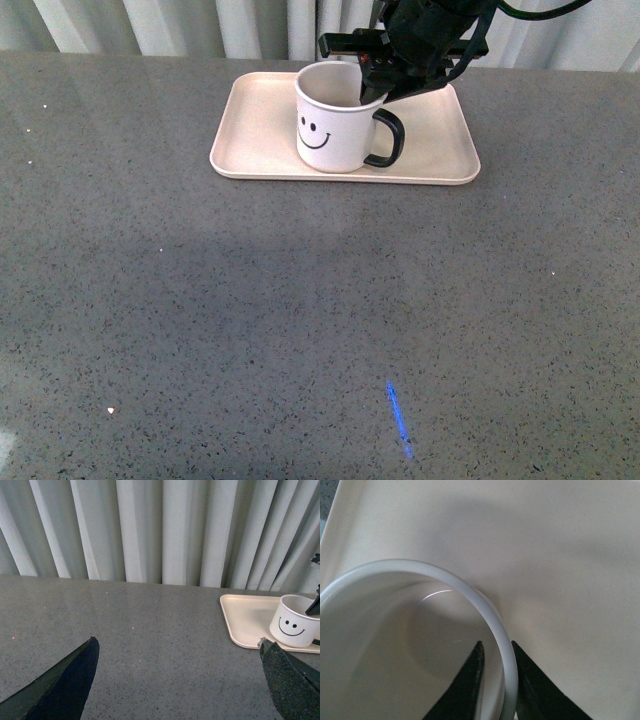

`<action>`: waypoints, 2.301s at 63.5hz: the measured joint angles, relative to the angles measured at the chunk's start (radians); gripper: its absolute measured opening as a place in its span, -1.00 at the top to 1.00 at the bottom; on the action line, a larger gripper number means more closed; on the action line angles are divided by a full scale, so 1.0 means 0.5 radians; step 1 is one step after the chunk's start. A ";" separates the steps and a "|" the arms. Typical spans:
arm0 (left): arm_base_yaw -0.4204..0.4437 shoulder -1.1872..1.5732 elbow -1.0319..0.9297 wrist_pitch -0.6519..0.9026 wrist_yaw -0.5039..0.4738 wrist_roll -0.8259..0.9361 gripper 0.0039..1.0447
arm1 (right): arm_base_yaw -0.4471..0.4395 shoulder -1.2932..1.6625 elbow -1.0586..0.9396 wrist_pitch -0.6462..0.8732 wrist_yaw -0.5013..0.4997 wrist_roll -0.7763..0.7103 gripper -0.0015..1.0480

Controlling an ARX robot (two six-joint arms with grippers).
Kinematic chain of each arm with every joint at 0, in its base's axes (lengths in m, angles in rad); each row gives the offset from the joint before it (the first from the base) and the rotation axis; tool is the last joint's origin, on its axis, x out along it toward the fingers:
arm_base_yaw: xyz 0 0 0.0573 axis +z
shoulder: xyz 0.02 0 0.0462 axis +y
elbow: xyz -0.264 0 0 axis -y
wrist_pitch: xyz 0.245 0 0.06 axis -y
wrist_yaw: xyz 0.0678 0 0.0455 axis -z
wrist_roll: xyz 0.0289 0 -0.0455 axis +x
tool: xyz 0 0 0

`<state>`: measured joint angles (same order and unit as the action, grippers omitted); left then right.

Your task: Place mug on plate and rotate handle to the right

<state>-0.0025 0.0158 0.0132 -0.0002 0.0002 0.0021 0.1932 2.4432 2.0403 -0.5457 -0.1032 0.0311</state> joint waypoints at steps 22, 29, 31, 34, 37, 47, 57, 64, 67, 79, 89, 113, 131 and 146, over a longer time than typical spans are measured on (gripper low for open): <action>0.000 0.000 0.000 0.000 0.000 0.000 -0.83 | -0.009 0.013 0.148 -0.108 0.029 -0.053 0.97; 0.000 0.000 0.000 0.000 0.000 0.000 -0.83 | -0.026 0.013 0.213 -0.143 0.028 -0.133 0.97; 0.000 0.000 0.000 0.000 0.000 0.000 -0.83 | -0.034 0.017 0.241 -0.154 0.028 -0.184 0.97; 0.000 0.000 0.000 0.000 0.000 0.000 -0.83 | -0.047 0.021 0.275 -0.157 0.018 -0.246 0.97; 0.000 0.000 0.000 0.000 0.000 0.000 -0.83 | -0.063 0.031 0.322 -0.188 -0.024 -0.330 0.97; 0.000 0.000 0.000 -0.001 0.000 0.000 -0.83 | -0.127 0.067 0.425 -0.269 -0.125 -0.598 0.97; 0.000 0.000 0.000 0.000 0.000 0.000 -0.83 | -0.169 0.127 0.501 -0.339 -0.222 -0.841 0.97; 0.000 0.000 0.000 0.000 0.000 0.000 -0.83 | -0.174 0.179 0.571 -0.392 -0.275 -0.964 0.97; 0.000 0.000 0.000 0.000 0.000 0.000 -0.83 | -0.172 0.201 0.606 -0.414 -0.286 -1.005 0.97; 0.000 0.000 0.000 0.000 0.000 0.000 -0.83 | -0.159 0.319 0.809 -0.541 -0.348 -1.138 0.97; 0.000 0.000 0.000 0.000 0.000 0.000 -0.83 | -0.153 0.426 1.012 -0.640 -0.372 -1.174 0.97; 0.000 0.000 0.000 0.000 0.000 0.000 -0.83 | -0.129 0.466 1.033 -0.669 -0.409 -1.259 0.97; 0.000 0.000 0.000 0.000 0.000 0.000 -0.83 | -0.127 0.468 1.028 -0.680 -0.400 -1.308 0.97; 0.000 0.000 0.000 0.000 0.000 0.000 -0.83 | -0.127 0.472 1.028 -0.694 -0.399 -1.322 0.97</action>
<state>-0.0025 0.0158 0.0132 -0.0002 0.0002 0.0021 0.1299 2.6793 2.5542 -0.8925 -0.3027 -0.6300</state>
